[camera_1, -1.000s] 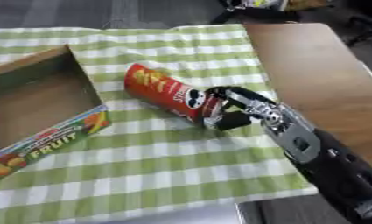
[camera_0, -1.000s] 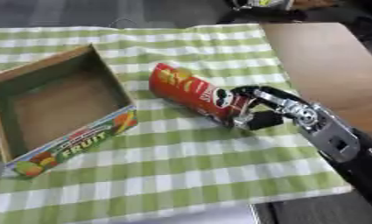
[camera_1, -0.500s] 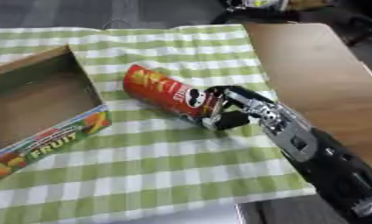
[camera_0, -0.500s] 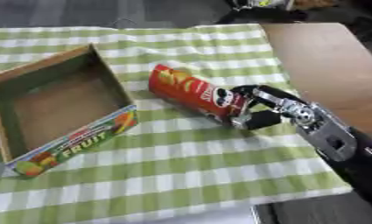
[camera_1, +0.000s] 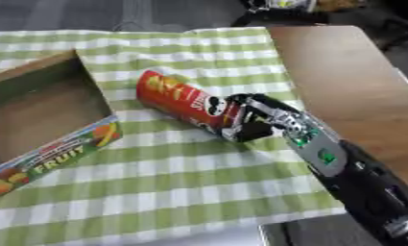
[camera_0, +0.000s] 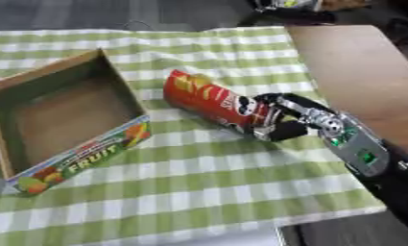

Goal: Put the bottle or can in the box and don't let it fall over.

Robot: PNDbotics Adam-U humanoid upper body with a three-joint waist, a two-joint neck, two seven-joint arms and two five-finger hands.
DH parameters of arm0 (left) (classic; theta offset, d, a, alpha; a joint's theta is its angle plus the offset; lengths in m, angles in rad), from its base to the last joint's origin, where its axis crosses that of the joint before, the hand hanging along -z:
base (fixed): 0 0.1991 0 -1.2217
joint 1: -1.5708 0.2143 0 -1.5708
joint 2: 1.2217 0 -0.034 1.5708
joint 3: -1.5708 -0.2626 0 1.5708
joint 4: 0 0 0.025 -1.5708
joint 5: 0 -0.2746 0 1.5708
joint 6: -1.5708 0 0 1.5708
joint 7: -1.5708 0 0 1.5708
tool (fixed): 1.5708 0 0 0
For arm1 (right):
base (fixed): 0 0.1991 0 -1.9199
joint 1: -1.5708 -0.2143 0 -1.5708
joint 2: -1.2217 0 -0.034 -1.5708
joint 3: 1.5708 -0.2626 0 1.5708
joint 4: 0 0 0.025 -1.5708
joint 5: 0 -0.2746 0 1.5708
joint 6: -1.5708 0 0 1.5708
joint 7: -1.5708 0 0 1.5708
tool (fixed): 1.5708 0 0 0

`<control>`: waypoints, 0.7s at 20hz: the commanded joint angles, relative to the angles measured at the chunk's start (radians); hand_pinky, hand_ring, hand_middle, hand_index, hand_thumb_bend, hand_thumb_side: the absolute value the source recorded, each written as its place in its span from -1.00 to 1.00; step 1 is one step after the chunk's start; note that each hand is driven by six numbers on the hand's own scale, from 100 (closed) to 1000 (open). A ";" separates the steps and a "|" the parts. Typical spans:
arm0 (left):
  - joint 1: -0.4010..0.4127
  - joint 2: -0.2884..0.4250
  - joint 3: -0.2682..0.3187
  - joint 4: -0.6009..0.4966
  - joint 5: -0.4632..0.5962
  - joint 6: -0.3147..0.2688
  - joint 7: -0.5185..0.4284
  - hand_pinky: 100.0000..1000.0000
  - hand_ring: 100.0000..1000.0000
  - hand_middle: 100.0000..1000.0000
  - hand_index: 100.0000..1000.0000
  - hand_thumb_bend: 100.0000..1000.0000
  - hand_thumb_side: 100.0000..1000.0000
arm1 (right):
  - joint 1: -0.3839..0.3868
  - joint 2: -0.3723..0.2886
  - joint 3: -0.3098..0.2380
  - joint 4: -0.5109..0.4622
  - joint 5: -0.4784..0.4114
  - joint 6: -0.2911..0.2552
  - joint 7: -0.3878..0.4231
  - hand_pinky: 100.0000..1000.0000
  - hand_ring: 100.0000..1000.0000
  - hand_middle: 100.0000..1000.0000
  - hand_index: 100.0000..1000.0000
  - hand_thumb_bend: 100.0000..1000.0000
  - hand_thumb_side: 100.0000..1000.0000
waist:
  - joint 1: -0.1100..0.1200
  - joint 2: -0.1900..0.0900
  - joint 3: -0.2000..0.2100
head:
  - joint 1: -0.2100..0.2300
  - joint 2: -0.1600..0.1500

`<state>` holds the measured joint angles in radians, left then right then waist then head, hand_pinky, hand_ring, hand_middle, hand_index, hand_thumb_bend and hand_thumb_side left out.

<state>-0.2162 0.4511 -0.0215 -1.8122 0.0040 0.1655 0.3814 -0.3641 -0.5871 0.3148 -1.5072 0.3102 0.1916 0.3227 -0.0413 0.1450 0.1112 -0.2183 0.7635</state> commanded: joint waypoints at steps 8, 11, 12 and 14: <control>-0.011 0.017 0.007 -0.018 0.001 -0.001 0.001 0.14 0.17 0.01 0.35 -1.00 0.32 | -0.004 -0.009 0.018 0.014 -0.014 0.006 0.006 -0.16 0.07 -0.02 0.62 -0.86 -0.14 | 0.015 0.009 0.003 | -0.005 -0.008; -0.011 0.017 0.007 -0.019 0.001 -0.001 0.001 0.14 0.17 0.01 0.35 -1.00 0.32 | -0.006 -0.009 0.019 0.018 -0.017 0.009 0.001 -0.19 0.04 -0.06 0.59 -0.88 -0.15 | 0.015 0.010 0.004 | -0.005 -0.009; -0.011 0.016 0.008 -0.019 0.002 -0.001 0.001 0.15 0.17 0.01 0.35 -1.00 0.32 | -0.006 -0.009 0.020 0.019 -0.018 0.009 -0.002 -0.21 0.03 -0.08 0.58 -0.90 -0.16 | 0.015 0.011 0.004 | -0.005 -0.010; -0.011 0.016 0.008 -0.019 0.002 -0.002 0.001 0.15 0.17 0.01 0.35 -1.00 0.32 | -0.007 -0.009 0.020 0.021 -0.020 0.010 -0.007 -0.24 0.01 -0.12 0.54 -0.91 -0.20 | 0.015 0.011 0.004 | -0.005 -0.009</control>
<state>-0.2162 0.4510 -0.0213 -1.8124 0.0042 0.1654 0.3814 -0.3703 -0.5858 0.3215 -1.5006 0.2944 0.1982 0.3167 -0.0413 0.1476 0.1127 -0.2219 0.7629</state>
